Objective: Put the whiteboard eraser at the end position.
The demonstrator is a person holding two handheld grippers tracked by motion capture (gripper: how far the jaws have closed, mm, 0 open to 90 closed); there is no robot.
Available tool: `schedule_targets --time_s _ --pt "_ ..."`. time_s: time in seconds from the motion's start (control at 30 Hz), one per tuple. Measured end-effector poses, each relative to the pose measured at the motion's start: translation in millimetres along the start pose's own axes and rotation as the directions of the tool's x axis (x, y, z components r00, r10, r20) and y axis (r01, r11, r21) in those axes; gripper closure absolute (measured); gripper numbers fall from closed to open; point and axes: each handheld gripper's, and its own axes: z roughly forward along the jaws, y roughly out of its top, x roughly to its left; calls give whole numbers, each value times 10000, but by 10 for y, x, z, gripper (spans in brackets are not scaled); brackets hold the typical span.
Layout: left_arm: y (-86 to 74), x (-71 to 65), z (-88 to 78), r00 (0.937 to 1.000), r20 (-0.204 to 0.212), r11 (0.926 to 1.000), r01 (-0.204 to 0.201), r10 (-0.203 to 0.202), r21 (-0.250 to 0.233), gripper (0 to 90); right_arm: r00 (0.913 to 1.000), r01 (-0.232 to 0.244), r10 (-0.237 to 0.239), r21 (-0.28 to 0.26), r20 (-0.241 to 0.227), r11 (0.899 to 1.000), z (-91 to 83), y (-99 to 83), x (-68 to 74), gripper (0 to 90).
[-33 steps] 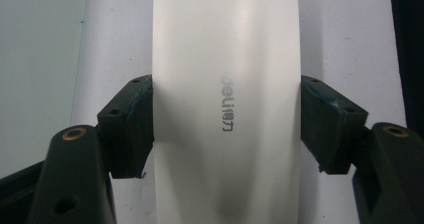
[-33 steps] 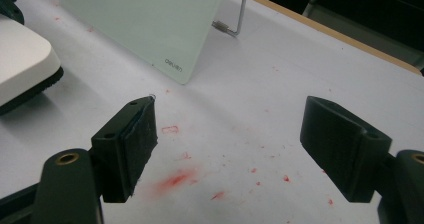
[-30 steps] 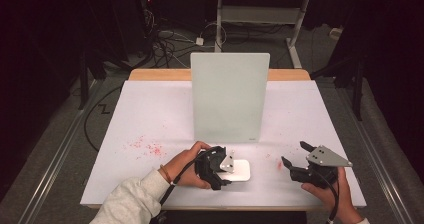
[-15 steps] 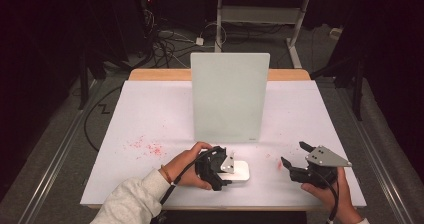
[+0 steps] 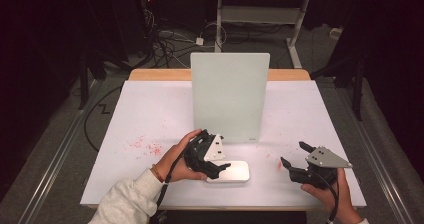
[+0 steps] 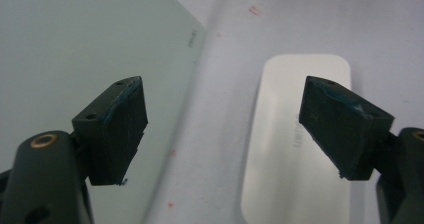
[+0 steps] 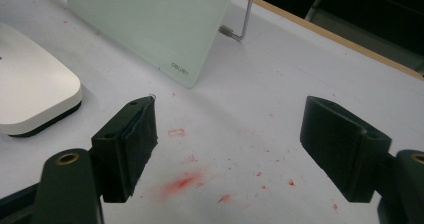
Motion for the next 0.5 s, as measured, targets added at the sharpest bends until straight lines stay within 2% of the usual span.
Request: schedule_targets --time_s 0.1,0.23,0.3,0.37,0.43,0.5 --pt "-55 39 -71 9969 -778 10000 61 -66 -66 190 10000 27 -27 -85 6 10000 -12 4 0 232" --pt "-165 108 -157 9894 -1335 9978 521 -572 -411 190 10000 41 -40 -166 51 9999 -28 5 0 234" --pt "-230 133 -202 9827 -1691 9962 667 -752 -554 189 10000 50 -49 -198 57 9998 -35 8 -1 235" --pt "-285 152 -237 9784 -1853 9944 806 -921 -682 190 10000 -4 5 -195 55 9998 -41 11 5 236" --pt "-337 159 -263 9701 -2209 9938 872 -1004 -687 189 10000 18 -17 -202 54 9998 -40 12 9 236" --pt "-391 174 -294 9653 -2363 9925 964 -1116 -749 189 10000 24 -23 -213 53 9998 -39 15 13 236"
